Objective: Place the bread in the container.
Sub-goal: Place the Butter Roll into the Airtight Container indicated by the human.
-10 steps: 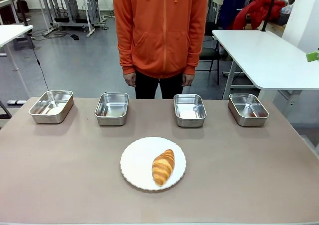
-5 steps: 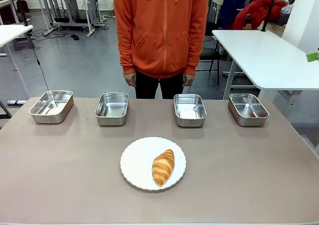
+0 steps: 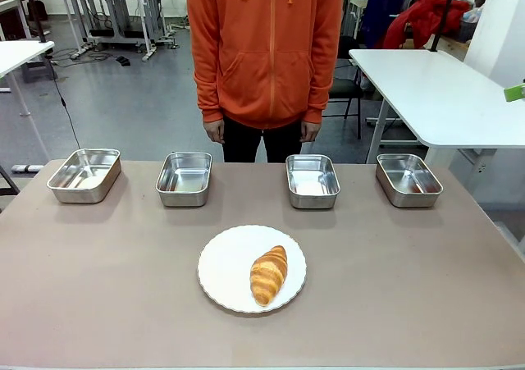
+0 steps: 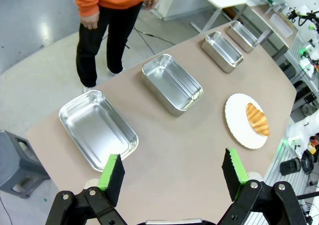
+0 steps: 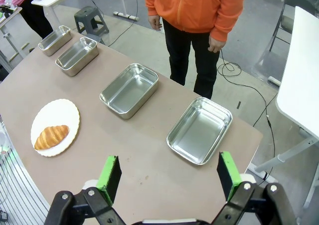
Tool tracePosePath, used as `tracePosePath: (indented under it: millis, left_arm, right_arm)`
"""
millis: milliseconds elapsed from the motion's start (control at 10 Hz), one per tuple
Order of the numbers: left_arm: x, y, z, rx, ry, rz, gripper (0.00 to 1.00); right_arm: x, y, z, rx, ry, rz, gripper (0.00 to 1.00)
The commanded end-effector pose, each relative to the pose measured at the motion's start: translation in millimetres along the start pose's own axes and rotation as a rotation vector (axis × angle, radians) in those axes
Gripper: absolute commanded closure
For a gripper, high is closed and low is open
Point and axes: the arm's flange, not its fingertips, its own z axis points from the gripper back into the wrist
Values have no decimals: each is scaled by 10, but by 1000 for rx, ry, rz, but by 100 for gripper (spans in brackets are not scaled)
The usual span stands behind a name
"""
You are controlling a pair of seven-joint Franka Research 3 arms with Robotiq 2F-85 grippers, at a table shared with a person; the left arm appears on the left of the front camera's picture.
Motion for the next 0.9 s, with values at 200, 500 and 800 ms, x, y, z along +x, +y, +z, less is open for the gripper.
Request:
tracePosePath:
  millis: [200,500,800]
  left_arm:
    - [-9,-2,14,-11,-10,-11,0]
    - [-9,-2,14,-11,-10,-11,0]
    - [-9,-2,14,-11,-10,-11,0]
  right_arm:
    - [-4,-2,-9,11,-17,10,0]
    - [-4,-2,-9,11,-17,10,0]
    - [-4,-2,-9,11,-17,10,0]
